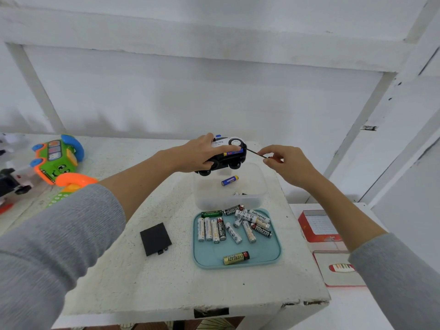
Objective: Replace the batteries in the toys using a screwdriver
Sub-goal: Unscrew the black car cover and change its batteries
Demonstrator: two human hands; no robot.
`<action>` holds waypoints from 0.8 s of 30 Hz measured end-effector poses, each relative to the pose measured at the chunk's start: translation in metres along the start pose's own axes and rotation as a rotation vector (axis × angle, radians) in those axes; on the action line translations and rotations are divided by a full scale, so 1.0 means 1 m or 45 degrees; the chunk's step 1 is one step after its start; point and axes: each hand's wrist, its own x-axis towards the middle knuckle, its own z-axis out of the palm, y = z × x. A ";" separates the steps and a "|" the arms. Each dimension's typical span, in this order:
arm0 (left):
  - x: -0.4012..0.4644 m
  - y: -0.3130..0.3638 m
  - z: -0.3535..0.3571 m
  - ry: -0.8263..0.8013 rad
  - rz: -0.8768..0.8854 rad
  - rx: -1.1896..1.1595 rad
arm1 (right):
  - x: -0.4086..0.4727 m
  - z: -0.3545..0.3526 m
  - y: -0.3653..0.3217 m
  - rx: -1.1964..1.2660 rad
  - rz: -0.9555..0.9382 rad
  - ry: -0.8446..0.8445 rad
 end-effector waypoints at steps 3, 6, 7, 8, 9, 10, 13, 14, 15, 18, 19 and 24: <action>0.003 0.000 0.002 -0.015 0.010 0.043 | 0.000 -0.002 0.004 -0.020 0.004 -0.022; 0.004 0.000 0.002 -0.026 0.014 0.027 | -0.001 -0.002 0.006 -0.009 0.006 -0.028; 0.005 0.000 0.002 -0.031 0.012 0.012 | -0.001 -0.002 0.007 -0.006 0.006 -0.031; 0.005 0.000 0.002 -0.034 0.006 -0.005 | -0.002 -0.002 0.007 -0.012 0.007 -0.038; 0.005 -0.001 0.001 -0.038 -0.007 -0.028 | -0.002 -0.002 0.007 -0.024 0.008 -0.050; 0.004 -0.001 0.001 -0.036 -0.020 -0.056 | -0.003 -0.003 0.008 -0.034 0.009 -0.062; 0.003 -0.003 0.002 -0.043 -0.054 -0.130 | -0.005 -0.002 0.010 -0.038 0.004 -0.059; 0.003 -0.003 0.002 -0.050 -0.064 -0.159 | -0.006 -0.002 0.010 -0.034 0.006 -0.048; 0.003 -0.004 0.003 -0.052 -0.077 -0.197 | -0.006 -0.001 0.009 -0.028 0.009 -0.038; 0.001 -0.005 0.002 -0.014 -0.118 -0.319 | -0.006 -0.001 0.006 0.000 0.003 -0.029; -0.001 -0.006 0.002 0.005 -0.148 -0.386 | -0.006 0.000 0.004 0.019 -0.004 -0.028; -0.023 -0.012 0.006 0.279 -0.210 -0.859 | -0.008 0.006 -0.010 0.138 -0.037 -0.036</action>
